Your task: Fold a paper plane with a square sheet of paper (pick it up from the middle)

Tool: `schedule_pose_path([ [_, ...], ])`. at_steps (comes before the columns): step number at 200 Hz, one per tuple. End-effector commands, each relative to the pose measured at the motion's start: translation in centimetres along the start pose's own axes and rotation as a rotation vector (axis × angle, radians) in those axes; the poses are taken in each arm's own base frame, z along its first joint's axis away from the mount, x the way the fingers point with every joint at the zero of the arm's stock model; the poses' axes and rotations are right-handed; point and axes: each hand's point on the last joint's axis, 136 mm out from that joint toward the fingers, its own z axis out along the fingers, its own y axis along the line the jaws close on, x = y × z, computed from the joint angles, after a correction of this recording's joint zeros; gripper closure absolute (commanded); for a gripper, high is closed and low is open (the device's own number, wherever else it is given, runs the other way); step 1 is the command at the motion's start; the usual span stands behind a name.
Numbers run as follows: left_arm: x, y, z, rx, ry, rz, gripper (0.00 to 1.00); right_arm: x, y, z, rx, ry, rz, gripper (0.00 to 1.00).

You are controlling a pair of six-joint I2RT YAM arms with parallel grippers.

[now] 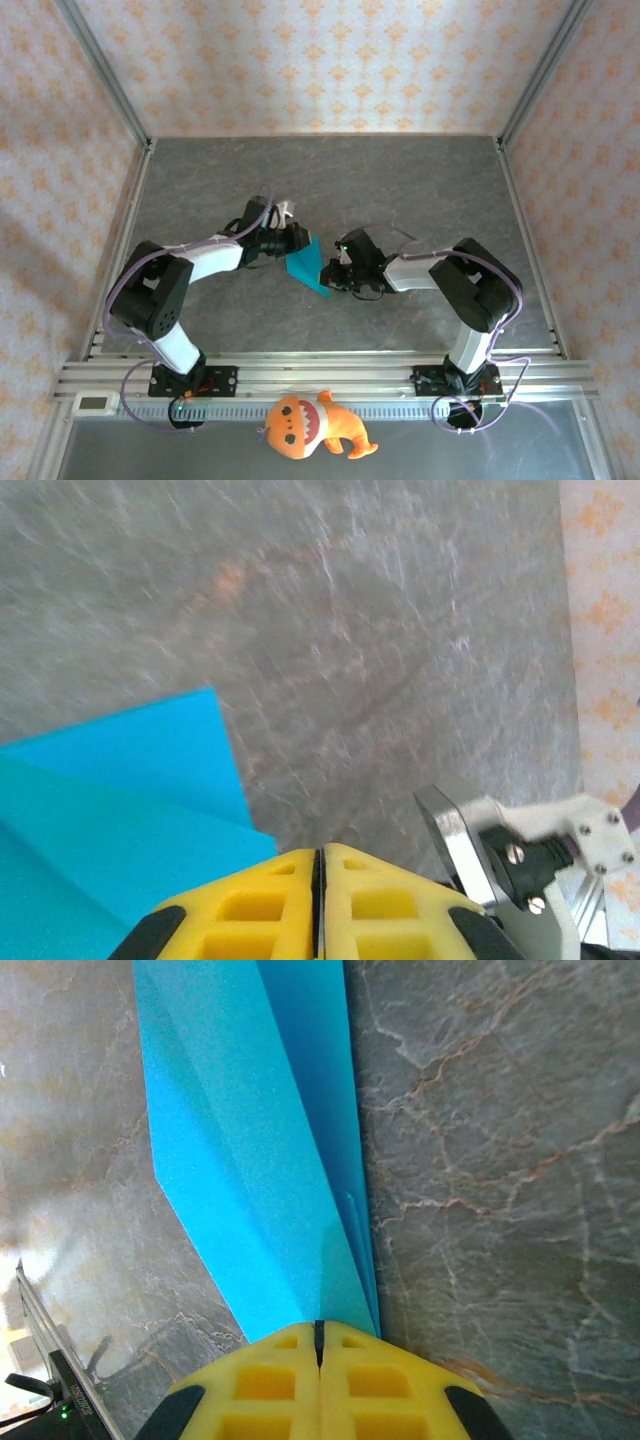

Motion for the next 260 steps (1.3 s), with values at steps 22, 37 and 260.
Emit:
schedule_pose_path([
  [22,4.4,1.5,2.6,-0.031,0.111,-0.032,0.93,3.3,-4.8,0.3,0.17,0.109,0.067,1.0],
  [37,5.2,2.5,3.0,-0.051,0.134,-0.05,0.93,3.2,-4.6,0.3,0.162,0.105,0.066,1.0],
  [260,9.5,9.2,3.1,-0.245,0.184,-0.105,1.0,4.8,-2.6,0.0,0.074,0.138,0.066,1.0],
])
